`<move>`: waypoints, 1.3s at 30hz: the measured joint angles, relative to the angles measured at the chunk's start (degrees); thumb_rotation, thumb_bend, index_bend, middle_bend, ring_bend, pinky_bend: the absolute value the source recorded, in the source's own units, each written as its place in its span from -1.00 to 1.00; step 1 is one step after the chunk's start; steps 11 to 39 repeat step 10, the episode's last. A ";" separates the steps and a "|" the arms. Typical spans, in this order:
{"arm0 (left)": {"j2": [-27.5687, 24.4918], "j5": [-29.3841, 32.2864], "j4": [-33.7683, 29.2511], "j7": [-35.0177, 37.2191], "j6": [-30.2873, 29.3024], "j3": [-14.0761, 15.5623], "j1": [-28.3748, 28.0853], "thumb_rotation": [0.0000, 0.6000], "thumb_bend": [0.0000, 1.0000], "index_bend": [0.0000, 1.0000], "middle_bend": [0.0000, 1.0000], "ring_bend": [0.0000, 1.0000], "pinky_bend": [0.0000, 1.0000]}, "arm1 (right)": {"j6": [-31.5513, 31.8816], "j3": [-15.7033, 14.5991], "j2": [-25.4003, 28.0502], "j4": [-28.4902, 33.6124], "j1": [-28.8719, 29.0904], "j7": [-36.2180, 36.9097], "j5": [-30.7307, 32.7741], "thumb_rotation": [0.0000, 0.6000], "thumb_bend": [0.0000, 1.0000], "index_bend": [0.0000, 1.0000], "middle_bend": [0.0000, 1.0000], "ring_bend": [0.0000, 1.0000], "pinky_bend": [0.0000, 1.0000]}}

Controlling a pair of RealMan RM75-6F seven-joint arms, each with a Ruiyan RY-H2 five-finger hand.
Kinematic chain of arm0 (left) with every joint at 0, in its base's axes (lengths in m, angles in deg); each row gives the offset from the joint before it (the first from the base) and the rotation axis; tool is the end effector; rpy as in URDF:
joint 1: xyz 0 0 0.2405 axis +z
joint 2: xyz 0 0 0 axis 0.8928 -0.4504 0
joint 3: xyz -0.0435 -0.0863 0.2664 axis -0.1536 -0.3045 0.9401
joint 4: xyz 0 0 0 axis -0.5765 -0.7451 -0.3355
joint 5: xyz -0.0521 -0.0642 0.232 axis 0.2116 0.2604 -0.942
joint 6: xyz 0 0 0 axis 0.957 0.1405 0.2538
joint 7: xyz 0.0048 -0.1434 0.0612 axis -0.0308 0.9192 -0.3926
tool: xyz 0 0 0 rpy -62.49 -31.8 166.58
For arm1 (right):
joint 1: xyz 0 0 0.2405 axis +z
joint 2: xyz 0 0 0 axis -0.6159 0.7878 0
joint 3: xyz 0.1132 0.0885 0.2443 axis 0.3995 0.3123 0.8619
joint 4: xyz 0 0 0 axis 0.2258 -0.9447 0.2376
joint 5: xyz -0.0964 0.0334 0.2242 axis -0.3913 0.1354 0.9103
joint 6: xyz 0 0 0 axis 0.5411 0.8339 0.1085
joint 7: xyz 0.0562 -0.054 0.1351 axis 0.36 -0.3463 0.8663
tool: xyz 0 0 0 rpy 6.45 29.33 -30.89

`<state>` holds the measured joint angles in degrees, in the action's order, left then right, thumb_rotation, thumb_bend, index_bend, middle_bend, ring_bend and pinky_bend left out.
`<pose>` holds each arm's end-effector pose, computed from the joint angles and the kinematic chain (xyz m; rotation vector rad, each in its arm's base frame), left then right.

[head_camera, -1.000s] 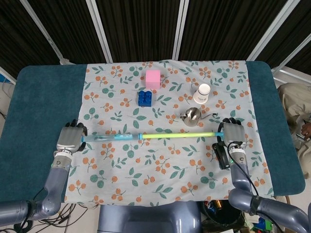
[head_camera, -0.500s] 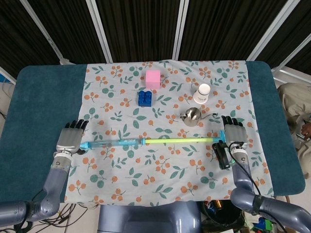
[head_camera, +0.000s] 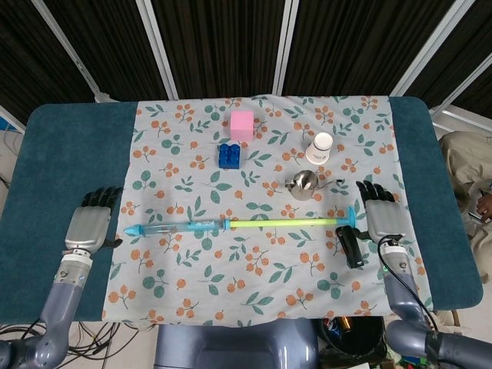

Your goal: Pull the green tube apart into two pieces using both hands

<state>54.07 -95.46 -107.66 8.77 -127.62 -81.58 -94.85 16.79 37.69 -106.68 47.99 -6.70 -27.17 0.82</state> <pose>-0.2497 0.3070 0.0392 -1.5616 -0.9683 -0.6710 -0.2623 -0.3488 0.0466 1.4447 -0.9978 0.6975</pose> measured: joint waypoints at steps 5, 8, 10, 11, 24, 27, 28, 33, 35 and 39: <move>-0.43 -8.97 1.01 4.27 -5.10 3.31 4.74 1.00 -0.84 -1.00 -0.96 -1.00 -0.88 | 3.78 -3.56 2.57 1.65 -4.57 4.42 -7.55 1.00 -0.80 -0.99 -0.98 -0.95 -0.74; -0.67 -14.18 1.98 6.65 -8.81 5.48 7.95 1.00 -0.84 -1.00 -0.98 -1.00 -0.88 | 6.33 -5.69 4.63 2.96 -7.45 6.94 -11.54 1.00 -0.80 -0.99 -0.98 -0.96 -0.74; -1.13 -16.90 2.27 8.20 -11.05 6.80 10.03 1.00 -0.84 -1.00 -0.99 -1.00 -0.88 | 8.20 -7.25 6.21 3.79 -9.26 8.17 -14.63 1.00 -0.80 -0.99 -0.99 -0.96 -0.74; -1.13 -16.90 2.27 8.20 -11.05 6.80 10.03 1.00 -0.84 -1.00 -0.99 -1.00 -0.88 | 8.20 -7.25 6.21 3.79 -9.26 8.17 -14.63 1.00 -0.80 -0.99 -0.99 -0.96 -0.74; -1.13 -16.90 2.27 8.20 -11.05 6.80 10.03 1.00 -0.84 -1.00 -0.99 -1.00 -0.88 | 8.20 -7.25 6.21 3.79 -9.26 8.17 -14.63 1.00 -0.80 -0.99 -0.99 -0.96 -0.74; -1.13 -16.90 2.27 8.20 -11.05 6.80 10.03 1.00 -0.84 -1.00 -0.99 -1.00 -0.88 | 8.20 -7.25 6.21 3.79 -9.26 8.17 -14.63 1.00 -0.80 -0.99 -0.99 -0.96 -0.74; -1.13 -16.90 2.27 8.20 -11.05 6.80 10.03 1.00 -0.84 -1.00 -0.99 -1.00 -0.88 | 8.20 -7.25 6.21 3.79 -9.26 8.17 -14.63 1.00 -0.80 -0.99 -0.99 -0.96 -0.74; -1.13 -16.90 2.27 8.20 -11.05 6.80 10.03 1.00 -0.84 -1.00 -0.99 -1.00 -0.88 | 8.20 -7.25 6.21 3.79 -9.26 8.17 -14.63 1.00 -0.80 -0.99 -0.99 -0.96 -0.74; -1.13 -16.90 2.27 8.20 -11.05 6.80 10.03 1.00 -0.84 -1.00 -0.99 -1.00 -0.88 | 8.20 -7.25 6.21 3.79 -9.26 8.17 -14.63 1.00 -0.80 -0.99 -0.99 -0.96 -0.74; -1.13 -16.90 2.27 8.20 -11.05 6.80 10.03 1.00 -0.84 -1.00 -0.99 -1.00 -0.88 | 8.20 -7.25 6.21 3.79 -9.26 8.17 -14.63 1.00 -0.80 -0.99 -0.99 -0.96 -0.74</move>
